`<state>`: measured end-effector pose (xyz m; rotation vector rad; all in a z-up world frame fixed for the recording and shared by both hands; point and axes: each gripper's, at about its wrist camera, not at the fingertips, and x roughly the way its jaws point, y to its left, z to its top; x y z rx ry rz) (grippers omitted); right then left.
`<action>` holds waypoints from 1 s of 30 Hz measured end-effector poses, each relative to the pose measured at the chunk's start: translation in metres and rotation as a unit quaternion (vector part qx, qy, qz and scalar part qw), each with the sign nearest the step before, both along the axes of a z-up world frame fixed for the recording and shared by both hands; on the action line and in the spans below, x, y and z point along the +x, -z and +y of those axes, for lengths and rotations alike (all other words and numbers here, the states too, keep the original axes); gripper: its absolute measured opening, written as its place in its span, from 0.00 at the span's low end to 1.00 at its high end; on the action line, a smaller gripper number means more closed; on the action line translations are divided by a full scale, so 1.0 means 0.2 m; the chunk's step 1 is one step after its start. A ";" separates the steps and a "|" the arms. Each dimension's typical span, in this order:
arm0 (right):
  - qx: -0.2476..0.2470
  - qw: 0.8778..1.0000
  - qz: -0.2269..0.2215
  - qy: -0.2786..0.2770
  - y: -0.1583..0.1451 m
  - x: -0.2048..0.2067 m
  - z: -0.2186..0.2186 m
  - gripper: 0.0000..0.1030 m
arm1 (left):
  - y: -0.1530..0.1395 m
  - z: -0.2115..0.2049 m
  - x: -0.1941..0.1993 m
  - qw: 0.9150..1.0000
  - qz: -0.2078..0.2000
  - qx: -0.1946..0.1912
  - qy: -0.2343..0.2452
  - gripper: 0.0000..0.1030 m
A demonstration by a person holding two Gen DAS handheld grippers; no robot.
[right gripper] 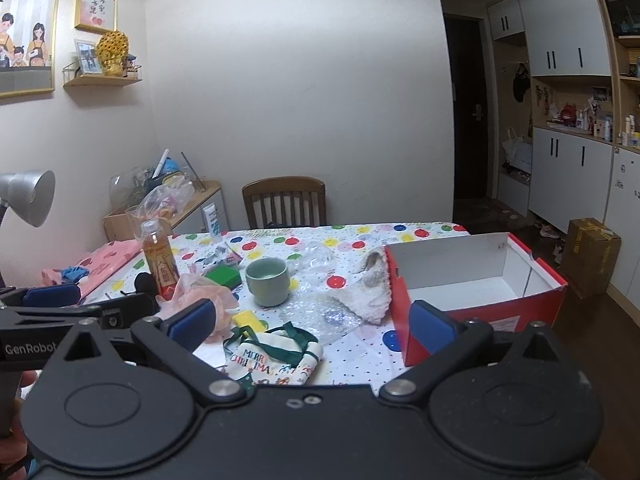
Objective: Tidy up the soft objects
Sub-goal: 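Move both tools toward the pink mesh puff and Christmas tote bag, then grasp the pink mesh puff with left tool while right tool grasps the tote bag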
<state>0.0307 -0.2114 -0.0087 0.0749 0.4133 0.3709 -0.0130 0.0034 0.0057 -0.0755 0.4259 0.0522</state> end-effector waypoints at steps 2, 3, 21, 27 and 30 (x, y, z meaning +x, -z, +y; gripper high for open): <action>-0.001 1.000 0.001 -0.007 0.00 0.00 0.01 1.00 | 0.00 0.02 -0.01 1.000 0.001 -0.001 -0.006 1.00; -0.001 1.000 0.002 -0.010 0.00 0.00 0.02 1.00 | 0.00 0.02 -0.01 1.000 0.002 -0.001 -0.008 1.00; -0.010 0.999 0.019 -0.043 0.03 0.01 0.08 1.00 | 0.05 0.08 -0.05 0.999 0.026 -0.012 -0.034 1.00; -0.014 0.998 0.024 -0.048 0.04 0.03 0.11 1.00 | 0.07 0.11 -0.02 0.999 0.035 -0.022 -0.035 1.00; -0.018 0.998 0.026 -0.050 0.04 0.05 0.12 1.00 | 0.08 0.12 0.01 0.998 0.040 -0.027 -0.034 1.00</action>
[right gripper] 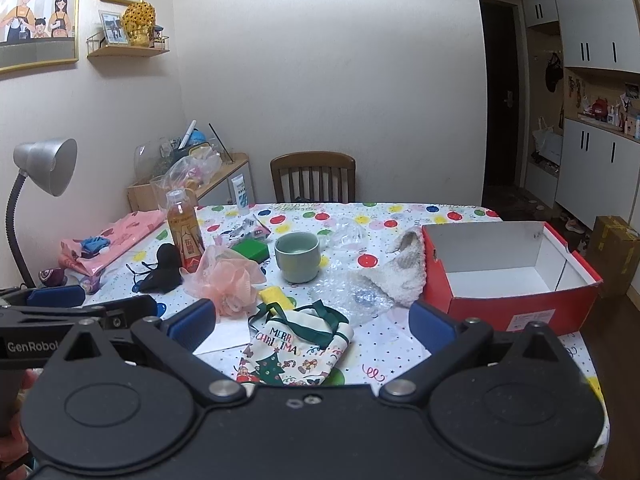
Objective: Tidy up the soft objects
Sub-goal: 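Grasp the pink mesh puff with left tool while right tool grasps the tote bag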
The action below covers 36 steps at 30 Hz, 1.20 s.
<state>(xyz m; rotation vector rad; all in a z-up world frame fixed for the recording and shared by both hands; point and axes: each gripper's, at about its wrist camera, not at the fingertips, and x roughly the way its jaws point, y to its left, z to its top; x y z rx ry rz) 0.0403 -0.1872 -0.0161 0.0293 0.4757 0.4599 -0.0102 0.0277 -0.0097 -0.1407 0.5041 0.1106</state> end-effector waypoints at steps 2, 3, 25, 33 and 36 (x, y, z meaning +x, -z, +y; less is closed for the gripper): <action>0.000 1.000 0.000 0.000 0.00 0.01 0.01 1.00 | 0.01 0.01 0.02 1.000 0.007 0.003 0.001 1.00; 0.000 1.000 0.001 -0.001 0.01 0.02 0.02 1.00 | 0.02 0.01 0.04 1.000 0.012 0.003 0.002 1.00; -0.025 0.995 0.098 -0.019 0.26 0.43 0.24 0.95 | 0.30 0.36 0.60 0.999 0.050 0.002 -0.005 1.00; -0.071 0.989 0.127 -0.013 0.46 0.60 0.35 0.94 | 0.42 0.50 0.94 0.998 0.053 0.034 -0.013 1.00; -0.081 0.986 0.149 -0.009 0.53 0.67 0.39 0.91 | 0.49 0.53 1.06 0.996 0.069 0.052 -0.013 1.00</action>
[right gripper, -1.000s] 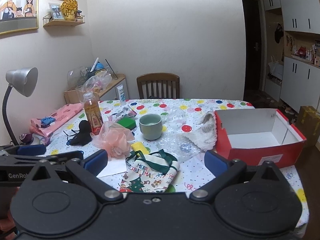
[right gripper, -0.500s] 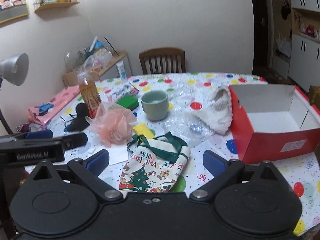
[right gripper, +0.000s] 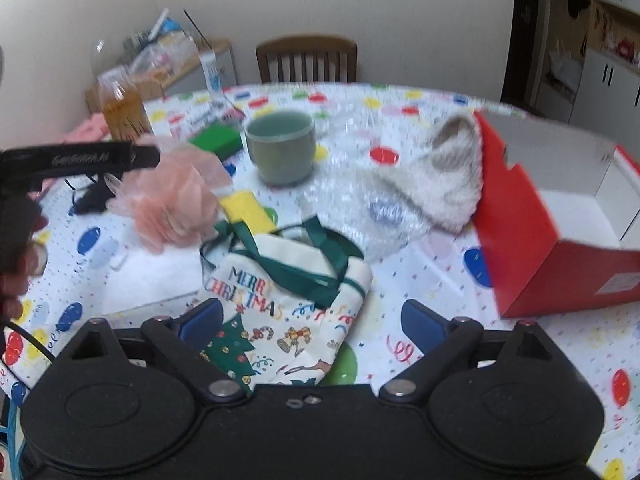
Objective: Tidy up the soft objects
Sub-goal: 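Grasp the pink mesh puff with left tool while right tool grasps the tote bag, then lift and carry the puff with left tool while right tool carries the tote bag to the box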
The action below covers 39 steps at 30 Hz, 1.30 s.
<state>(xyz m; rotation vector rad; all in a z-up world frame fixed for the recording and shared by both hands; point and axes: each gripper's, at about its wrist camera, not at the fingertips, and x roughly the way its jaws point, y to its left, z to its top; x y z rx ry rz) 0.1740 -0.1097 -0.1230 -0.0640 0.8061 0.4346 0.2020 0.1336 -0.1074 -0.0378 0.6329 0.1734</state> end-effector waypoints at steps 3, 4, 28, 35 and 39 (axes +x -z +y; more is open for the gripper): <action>-0.004 1.000 0.023 0.004 0.06 0.05 0.03 0.91 | 0.08 0.03 0.09 1.000 0.019 0.006 -0.003 1.00; -0.006 1.000 0.028 0.005 0.08 0.07 0.04 0.91 | 0.10 0.03 0.11 1.000 0.027 0.006 0.000 1.00; -0.019 0.995 0.089 0.036 0.27 0.18 0.11 0.34 | 0.28 0.06 0.25 0.997 0.068 0.007 0.037 0.61; -0.002 0.996 0.083 0.044 0.23 0.16 0.07 0.19 | 0.26 0.09 0.22 0.998 0.057 -0.001 0.037 0.45; 0.012 0.996 0.069 0.046 0.18 0.13 0.07 0.14 | 0.23 0.11 0.19 0.998 0.050 -0.013 0.039 0.35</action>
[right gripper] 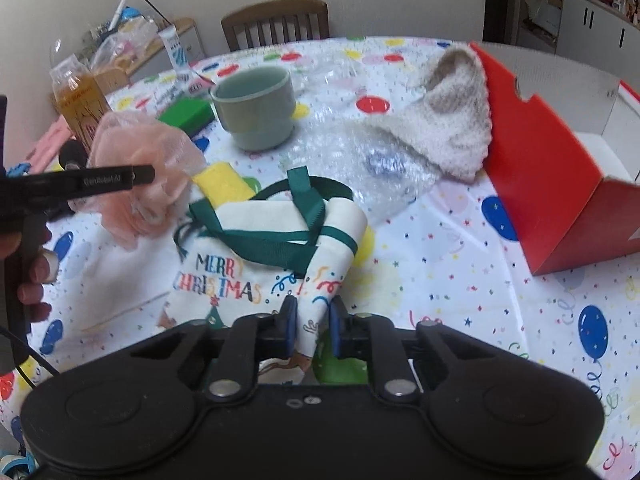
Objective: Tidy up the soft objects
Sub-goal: 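Lift and carry the puff with left tool while right tool carries the tote bag to the box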
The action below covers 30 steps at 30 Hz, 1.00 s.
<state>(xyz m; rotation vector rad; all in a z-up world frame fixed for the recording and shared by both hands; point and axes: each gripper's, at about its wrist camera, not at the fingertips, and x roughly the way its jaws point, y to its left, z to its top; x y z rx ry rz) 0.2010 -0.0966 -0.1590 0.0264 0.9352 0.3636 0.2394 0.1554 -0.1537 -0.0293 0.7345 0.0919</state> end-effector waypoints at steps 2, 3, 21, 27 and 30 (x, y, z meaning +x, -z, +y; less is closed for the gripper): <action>0.004 1.000 -0.008 0.000 -0.03 -0.01 0.00 0.12 | -0.01 0.01 -0.01 1.000 -0.002 -0.002 -0.001 0.33; 0.006 1.000 -0.011 0.002 -0.05 -0.01 -0.01 0.12 | -0.02 0.01 -0.02 1.000 -0.003 -0.006 -0.001 0.32; 0.039 0.996 -0.072 0.044 -0.38 -0.05 -0.24 0.09 | -0.29 0.04 -0.13 0.997 -0.031 -0.069 0.029 0.31; 0.065 0.992 -0.098 0.050 -0.51 -0.01 -0.41 0.09 | -0.43 -0.04 -0.15 0.996 -0.046 -0.074 0.035 0.31; 0.075 0.990 -0.112 0.048 -0.58 0.02 -0.51 0.09 | -0.49 -0.11 -0.15 0.995 -0.050 -0.079 0.036 0.31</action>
